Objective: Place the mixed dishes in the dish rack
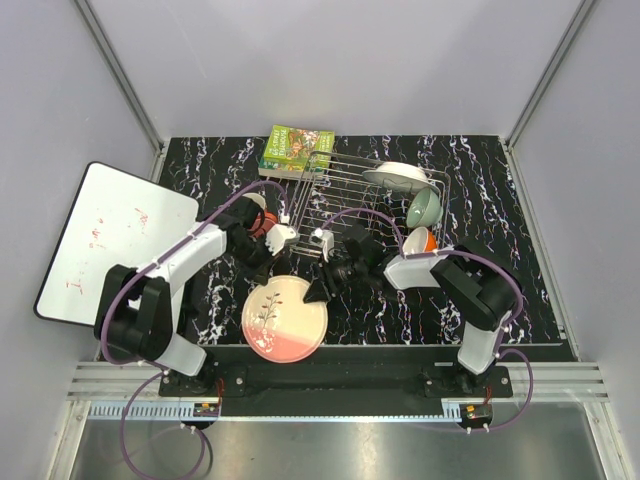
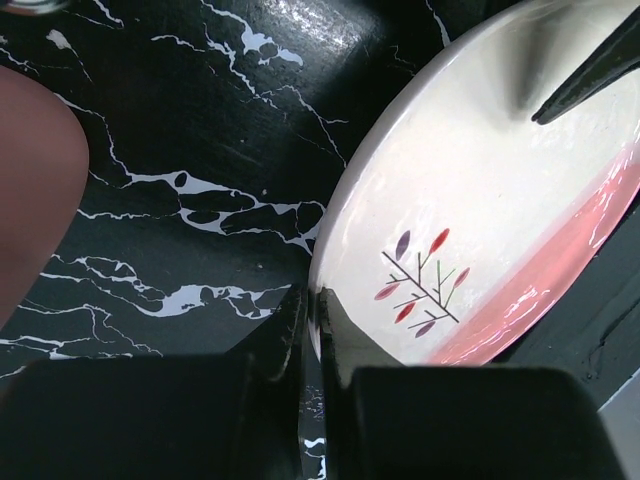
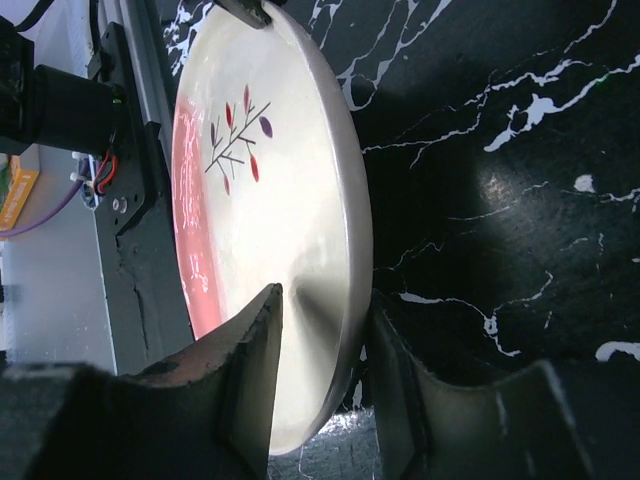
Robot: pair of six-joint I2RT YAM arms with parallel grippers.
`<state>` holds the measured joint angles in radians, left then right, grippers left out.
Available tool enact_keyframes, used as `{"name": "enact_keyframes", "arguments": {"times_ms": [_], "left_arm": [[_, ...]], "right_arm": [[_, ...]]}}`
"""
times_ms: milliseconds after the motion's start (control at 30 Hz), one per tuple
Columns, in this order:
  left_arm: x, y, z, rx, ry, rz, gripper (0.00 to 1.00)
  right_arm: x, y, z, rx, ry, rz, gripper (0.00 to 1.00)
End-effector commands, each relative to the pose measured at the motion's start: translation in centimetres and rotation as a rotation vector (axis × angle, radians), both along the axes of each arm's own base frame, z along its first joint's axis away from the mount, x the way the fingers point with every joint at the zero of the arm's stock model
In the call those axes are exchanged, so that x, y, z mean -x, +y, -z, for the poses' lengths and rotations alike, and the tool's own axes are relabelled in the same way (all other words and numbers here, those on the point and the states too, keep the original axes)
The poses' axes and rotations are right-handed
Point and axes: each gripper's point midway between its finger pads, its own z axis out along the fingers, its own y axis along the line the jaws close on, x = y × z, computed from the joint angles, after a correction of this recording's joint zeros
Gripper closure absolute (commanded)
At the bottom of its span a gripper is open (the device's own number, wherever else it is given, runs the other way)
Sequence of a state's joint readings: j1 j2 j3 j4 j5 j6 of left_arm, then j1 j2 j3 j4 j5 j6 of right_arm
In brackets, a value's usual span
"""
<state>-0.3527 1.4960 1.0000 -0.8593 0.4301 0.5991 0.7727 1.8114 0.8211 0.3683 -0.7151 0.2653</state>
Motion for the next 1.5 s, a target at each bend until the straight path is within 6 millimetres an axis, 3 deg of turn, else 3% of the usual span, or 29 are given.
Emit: {"name": "enact_keyframes", "arguments": {"times_ms": [0, 67, 233, 400, 467, 633, 767, 800, 900, 1033, 1133, 1233, 1467], "left_arm": [[-1.6, -1.5, -2.9, 0.060, -0.099, 0.004, 1.00], [-1.7, -1.5, -2.9, 0.060, -0.105, 0.004, 1.00], [-1.6, -1.6, -3.0, 0.061, -0.103, 0.005, 1.00], [-1.8, -1.6, -3.0, 0.059, -0.105, 0.006, 1.00], [-1.9, -1.7, -3.1, 0.058, -0.109, 0.005, 1.00], [-2.2, -1.3, -3.4, 0.041, -0.130, -0.001, 1.00], [-3.5, -0.4, -4.2, -0.008, -0.174, -0.052, 0.65], [-3.7, -0.2, -4.6, -0.013, -0.186, -0.063, 0.45], [-5.0, 0.5, -6.4, -0.017, -0.256, -0.099, 0.28], [-6.8, 1.4, -9.3, 0.013, -0.331, -0.162, 0.21], [-8.5, 2.5, -11.9, 0.073, -0.370, -0.248, 0.14], [-10.0, 3.7, -13.9, 0.139, -0.381, -0.329, 0.13], [-11.2, 4.4, -13.8, 0.149, -0.345, -0.409, 0.15]], "right_arm": [[0.4, 1.7, -2.2, -0.100, -0.006, -0.097, 0.55], [0.4, 1.8, -2.3, -0.107, -0.001, -0.108, 0.55], [0.5, 1.9, -2.2, -0.122, 0.038, -0.135, 0.78], [0.8, 1.9, -2.1, -0.131, 0.080, -0.162, 0.85], [0.7, 2.0, -2.3, -0.135, 0.096, -0.171, 0.99], [0.8, 1.6, -2.2, -0.119, 0.137, -0.169, 1.00], [0.8, 1.3, -2.6, -0.126, 0.127, -0.166, 1.00], [0.8, 1.1, -2.6, -0.125, 0.128, -0.163, 1.00], [0.9, 0.7, -3.1, -0.125, 0.113, -0.150, 1.00], [0.5, 0.3, -4.3, -0.120, 0.047, -0.117, 1.00], [0.2, -0.1, -5.7, -0.115, -0.006, -0.092, 1.00], [-0.7, -0.4, -8.4, -0.120, -0.109, -0.058, 1.00], [-3.3, -2.0, -15.6, -0.092, -0.397, 0.036, 1.00]]}}
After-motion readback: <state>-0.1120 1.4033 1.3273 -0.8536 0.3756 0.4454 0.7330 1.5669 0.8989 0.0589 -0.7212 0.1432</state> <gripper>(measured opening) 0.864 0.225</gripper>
